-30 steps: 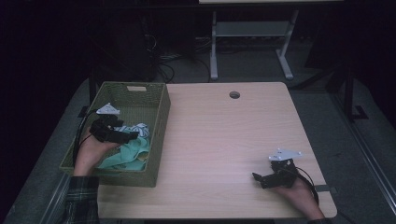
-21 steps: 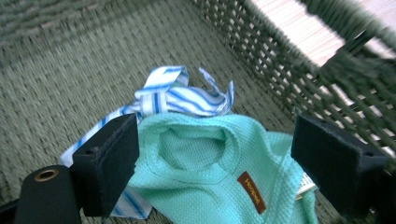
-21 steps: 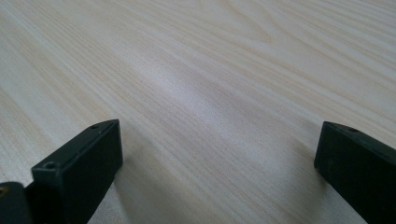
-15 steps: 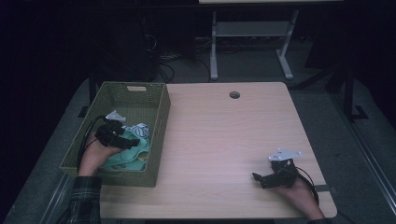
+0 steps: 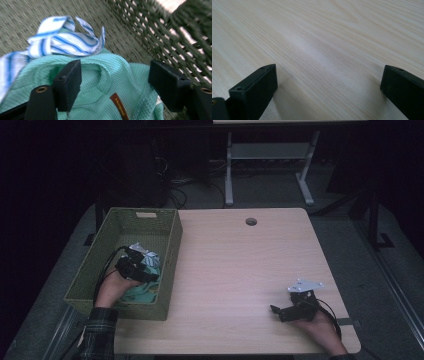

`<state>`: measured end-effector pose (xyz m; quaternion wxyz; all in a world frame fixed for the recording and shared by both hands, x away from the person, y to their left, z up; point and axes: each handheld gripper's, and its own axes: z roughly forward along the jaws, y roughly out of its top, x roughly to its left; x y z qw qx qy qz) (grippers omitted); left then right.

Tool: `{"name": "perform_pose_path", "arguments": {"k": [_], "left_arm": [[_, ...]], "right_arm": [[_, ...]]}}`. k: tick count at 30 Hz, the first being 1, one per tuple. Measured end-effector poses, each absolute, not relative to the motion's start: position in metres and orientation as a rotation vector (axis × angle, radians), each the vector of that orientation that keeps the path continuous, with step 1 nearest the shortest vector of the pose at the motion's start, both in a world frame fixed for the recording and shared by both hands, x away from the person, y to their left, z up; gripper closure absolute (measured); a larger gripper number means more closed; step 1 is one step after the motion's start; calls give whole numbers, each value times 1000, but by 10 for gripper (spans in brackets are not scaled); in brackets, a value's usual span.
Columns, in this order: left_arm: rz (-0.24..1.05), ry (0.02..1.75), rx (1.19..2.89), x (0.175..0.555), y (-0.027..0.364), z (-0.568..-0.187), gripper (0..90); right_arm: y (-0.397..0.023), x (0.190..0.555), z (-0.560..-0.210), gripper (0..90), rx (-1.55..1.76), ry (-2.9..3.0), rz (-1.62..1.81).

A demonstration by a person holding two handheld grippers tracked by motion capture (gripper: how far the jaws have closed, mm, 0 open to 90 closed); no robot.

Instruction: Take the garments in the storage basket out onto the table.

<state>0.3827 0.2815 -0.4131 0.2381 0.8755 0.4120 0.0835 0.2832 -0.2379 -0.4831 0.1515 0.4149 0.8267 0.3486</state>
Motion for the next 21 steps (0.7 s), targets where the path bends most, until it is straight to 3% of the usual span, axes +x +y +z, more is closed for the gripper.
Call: {"name": "perform_pose_path", "arguments": {"k": [9, 13, 17, 21], "left_arm": [[113, 1175, 2467, 386, 280, -424, 395], [66, 1173, 2499, 387, 282, -425, 536], [42, 1197, 2497, 387, 284, -424, 755], [38, 1219, 2478, 387, 286, -422, 861]], "right_arm": [[-238, 283, -483, 5, 1191, 2372, 1001], [-238, 283, -483, 4, 1189, 2373, 1000], [-238, 283, -483, 4, 1191, 2373, 1000], [-238, 283, -483, 4, 1188, 2373, 1000]]}}
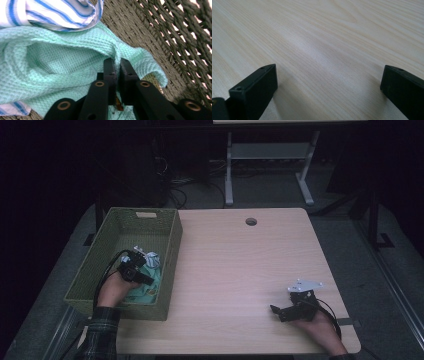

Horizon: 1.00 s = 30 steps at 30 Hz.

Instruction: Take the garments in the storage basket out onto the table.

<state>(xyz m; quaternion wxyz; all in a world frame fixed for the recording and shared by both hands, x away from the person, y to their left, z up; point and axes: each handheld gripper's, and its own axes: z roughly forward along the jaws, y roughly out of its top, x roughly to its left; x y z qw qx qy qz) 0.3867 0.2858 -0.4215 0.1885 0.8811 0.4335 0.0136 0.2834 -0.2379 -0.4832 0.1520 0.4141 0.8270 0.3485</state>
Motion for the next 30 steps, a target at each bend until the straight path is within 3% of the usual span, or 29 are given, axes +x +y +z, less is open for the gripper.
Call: {"name": "perform_pose_path", "arguments": {"k": [22, 30], "left_arm": [[164, 1133, 2091, 370, 321, -366, 882], [211, 1098, 2023, 363, 330, -347, 882]], "right_arm": [[-238, 283, -483, 4, 1193, 2373, 1002], [-238, 283, -483, 4, 1193, 2373, 1002]]}}
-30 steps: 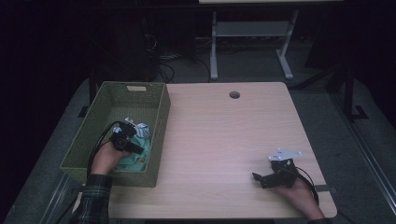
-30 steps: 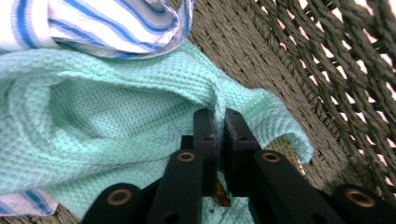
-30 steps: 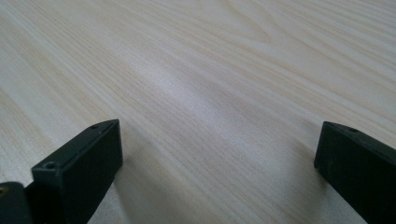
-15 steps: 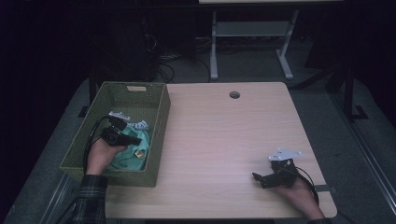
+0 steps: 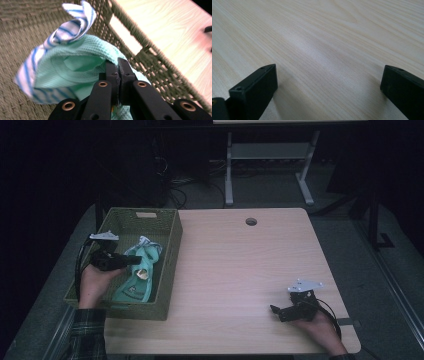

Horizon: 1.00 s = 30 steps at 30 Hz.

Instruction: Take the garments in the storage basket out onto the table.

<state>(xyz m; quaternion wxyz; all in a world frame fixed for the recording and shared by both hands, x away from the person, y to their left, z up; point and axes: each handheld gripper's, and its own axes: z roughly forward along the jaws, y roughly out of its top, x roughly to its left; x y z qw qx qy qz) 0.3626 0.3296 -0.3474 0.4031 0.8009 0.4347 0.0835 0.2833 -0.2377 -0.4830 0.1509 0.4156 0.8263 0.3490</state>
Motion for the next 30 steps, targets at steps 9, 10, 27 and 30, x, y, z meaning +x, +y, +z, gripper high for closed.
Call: {"name": "perform_pose_path", "arguments": {"k": [9, 10, 27, 30], "left_arm": [[242, 1053, 1961, 359, 334, -327, 883], [242, 1049, 1954, 359, 334, -326, 883], [281, 988, 1900, 358, 333, -290, 882], [287, 973, 1907, 358, 332, -283, 883]], "right_arm": [[-238, 283, -483, 5, 1193, 2372, 1002], [-238, 283, -483, 4, 1193, 2372, 1002], [-238, 283, -483, 5, 1192, 2373, 1002], [-238, 283, -483, 4, 1192, 2373, 1002]]}}
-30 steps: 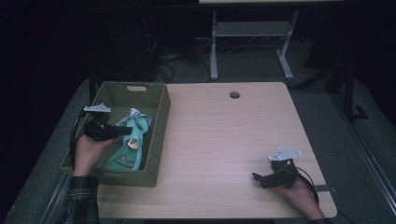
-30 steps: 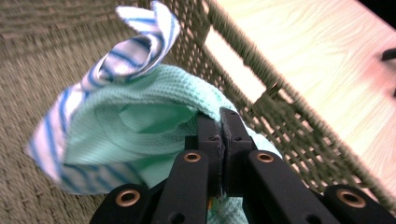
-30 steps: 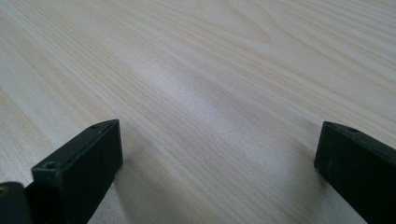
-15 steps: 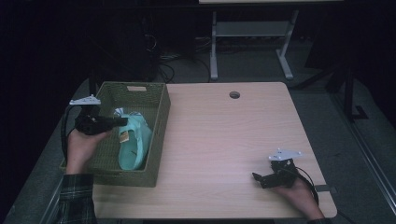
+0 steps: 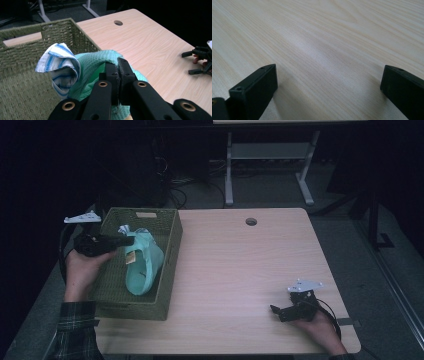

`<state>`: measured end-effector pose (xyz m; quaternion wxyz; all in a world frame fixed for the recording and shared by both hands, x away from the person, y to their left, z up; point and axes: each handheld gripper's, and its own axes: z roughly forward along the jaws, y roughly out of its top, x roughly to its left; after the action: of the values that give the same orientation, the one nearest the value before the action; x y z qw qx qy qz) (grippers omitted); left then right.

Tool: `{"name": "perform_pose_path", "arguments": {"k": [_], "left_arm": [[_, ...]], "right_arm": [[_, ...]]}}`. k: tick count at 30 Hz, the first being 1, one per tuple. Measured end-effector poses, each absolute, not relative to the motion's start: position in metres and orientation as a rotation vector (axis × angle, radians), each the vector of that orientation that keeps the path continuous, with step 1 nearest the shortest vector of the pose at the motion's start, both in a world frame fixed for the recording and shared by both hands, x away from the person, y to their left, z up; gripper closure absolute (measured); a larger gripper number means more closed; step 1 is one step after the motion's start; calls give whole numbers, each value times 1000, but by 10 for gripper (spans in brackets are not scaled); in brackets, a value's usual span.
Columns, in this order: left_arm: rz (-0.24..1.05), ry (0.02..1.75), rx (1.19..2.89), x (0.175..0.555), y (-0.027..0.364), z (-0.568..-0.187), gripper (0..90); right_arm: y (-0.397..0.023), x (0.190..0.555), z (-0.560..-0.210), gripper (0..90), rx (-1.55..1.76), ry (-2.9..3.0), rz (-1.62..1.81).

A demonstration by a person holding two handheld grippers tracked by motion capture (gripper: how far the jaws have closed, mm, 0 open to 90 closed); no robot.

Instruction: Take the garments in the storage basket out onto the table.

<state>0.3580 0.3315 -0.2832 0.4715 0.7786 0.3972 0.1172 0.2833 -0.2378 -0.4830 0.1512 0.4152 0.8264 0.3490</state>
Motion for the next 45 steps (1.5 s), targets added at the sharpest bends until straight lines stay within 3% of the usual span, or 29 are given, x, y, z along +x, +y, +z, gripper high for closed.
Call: {"name": "perform_pose_path", "arguments": {"k": [29, 45], "left_arm": [[365, 835, 1902, 365, 297, -216, 883], [341, 747, 1909, 375, 258, -205, 883]], "right_arm": [[-238, 283, -483, 5, 1192, 2372, 1002], [-238, 283, -483, 5, 1198, 2373, 1001]]}}
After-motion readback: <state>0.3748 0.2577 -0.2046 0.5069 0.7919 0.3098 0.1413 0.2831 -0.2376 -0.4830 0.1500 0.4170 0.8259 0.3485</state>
